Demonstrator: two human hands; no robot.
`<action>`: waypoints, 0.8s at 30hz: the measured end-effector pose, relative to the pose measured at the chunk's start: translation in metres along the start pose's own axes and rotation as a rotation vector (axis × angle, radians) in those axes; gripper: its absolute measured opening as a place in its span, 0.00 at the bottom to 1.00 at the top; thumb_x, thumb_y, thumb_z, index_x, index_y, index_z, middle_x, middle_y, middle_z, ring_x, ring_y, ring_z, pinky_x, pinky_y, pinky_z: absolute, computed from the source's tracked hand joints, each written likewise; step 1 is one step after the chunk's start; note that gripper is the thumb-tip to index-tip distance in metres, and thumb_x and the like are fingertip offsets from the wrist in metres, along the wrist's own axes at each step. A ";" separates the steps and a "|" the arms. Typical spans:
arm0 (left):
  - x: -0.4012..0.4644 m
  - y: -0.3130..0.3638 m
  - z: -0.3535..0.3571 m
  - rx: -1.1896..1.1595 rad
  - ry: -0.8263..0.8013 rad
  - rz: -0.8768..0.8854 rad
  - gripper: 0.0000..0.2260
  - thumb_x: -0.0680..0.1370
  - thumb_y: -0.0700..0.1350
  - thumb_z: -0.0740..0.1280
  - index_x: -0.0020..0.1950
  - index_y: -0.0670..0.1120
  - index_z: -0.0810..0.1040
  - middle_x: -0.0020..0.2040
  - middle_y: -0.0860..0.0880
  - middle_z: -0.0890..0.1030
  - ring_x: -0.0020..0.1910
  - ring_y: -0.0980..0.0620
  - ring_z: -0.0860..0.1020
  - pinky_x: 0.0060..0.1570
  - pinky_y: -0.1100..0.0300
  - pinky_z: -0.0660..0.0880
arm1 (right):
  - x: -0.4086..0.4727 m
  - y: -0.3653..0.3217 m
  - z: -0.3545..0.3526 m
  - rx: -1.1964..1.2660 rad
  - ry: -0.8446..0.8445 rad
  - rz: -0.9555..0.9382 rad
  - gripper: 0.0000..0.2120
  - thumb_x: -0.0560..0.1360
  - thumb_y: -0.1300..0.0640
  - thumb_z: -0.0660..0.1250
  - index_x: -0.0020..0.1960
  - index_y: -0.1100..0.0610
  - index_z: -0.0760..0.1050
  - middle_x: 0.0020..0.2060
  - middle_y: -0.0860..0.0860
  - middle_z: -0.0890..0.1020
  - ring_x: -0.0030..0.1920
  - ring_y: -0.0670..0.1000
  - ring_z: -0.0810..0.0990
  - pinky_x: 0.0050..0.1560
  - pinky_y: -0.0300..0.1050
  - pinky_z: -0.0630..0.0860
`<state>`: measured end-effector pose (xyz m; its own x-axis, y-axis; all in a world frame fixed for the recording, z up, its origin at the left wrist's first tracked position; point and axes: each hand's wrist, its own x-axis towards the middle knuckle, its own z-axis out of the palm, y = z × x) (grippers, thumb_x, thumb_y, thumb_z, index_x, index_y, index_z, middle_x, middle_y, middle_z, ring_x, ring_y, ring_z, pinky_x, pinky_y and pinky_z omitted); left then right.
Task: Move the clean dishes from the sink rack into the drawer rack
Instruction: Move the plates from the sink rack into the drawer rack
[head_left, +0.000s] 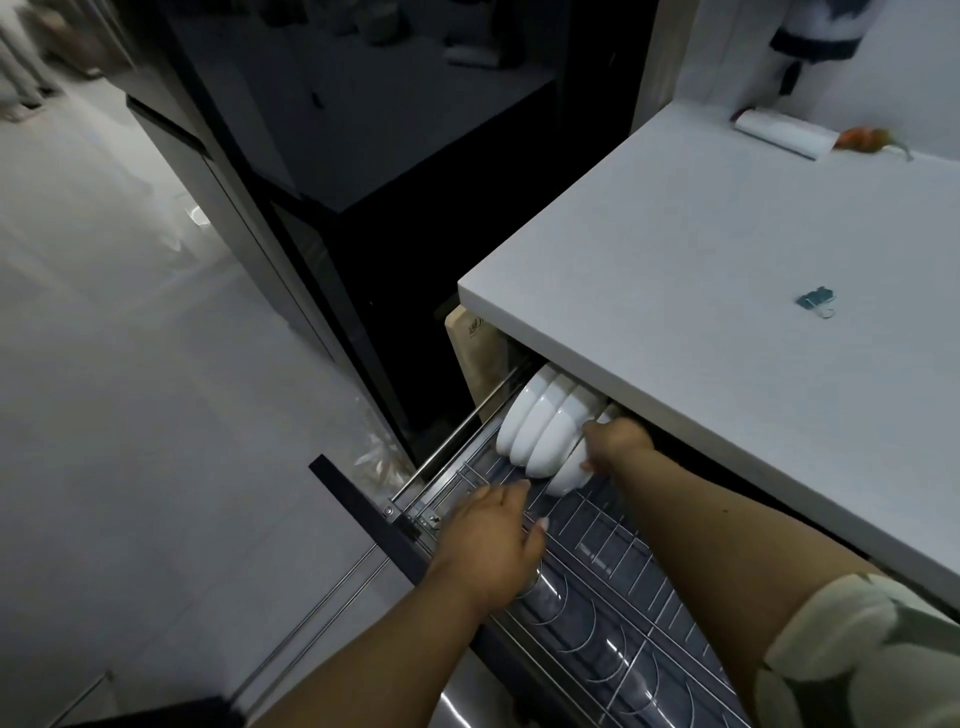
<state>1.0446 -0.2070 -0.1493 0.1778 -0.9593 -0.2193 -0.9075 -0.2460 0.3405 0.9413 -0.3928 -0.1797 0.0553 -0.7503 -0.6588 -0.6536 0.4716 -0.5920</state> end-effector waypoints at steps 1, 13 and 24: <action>0.000 0.000 0.000 -0.002 0.006 0.002 0.24 0.82 0.56 0.54 0.76 0.48 0.61 0.70 0.49 0.72 0.69 0.49 0.66 0.69 0.56 0.63 | 0.002 -0.002 0.000 -0.056 -0.008 -0.012 0.12 0.81 0.55 0.56 0.45 0.62 0.70 0.28 0.53 0.78 0.28 0.52 0.75 0.22 0.35 0.69; 0.000 -0.001 0.002 -0.028 0.054 -0.003 0.20 0.81 0.55 0.55 0.71 0.48 0.66 0.62 0.48 0.78 0.62 0.49 0.72 0.64 0.54 0.66 | 0.009 -0.010 0.012 -0.412 0.021 -0.096 0.24 0.80 0.46 0.58 0.62 0.66 0.74 0.62 0.61 0.78 0.63 0.60 0.76 0.59 0.44 0.71; -0.002 0.001 -0.001 -0.050 0.054 -0.011 0.19 0.81 0.53 0.56 0.67 0.45 0.69 0.54 0.45 0.80 0.57 0.46 0.75 0.53 0.55 0.73 | -0.018 0.003 0.004 -0.234 0.090 -0.090 0.28 0.79 0.49 0.63 0.68 0.69 0.64 0.64 0.62 0.75 0.64 0.61 0.75 0.59 0.47 0.72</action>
<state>1.0438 -0.2058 -0.1481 0.2093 -0.9622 -0.1741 -0.8852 -0.2621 0.3843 0.9413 -0.3760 -0.1715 0.0606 -0.8277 -0.5579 -0.8065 0.2887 -0.5159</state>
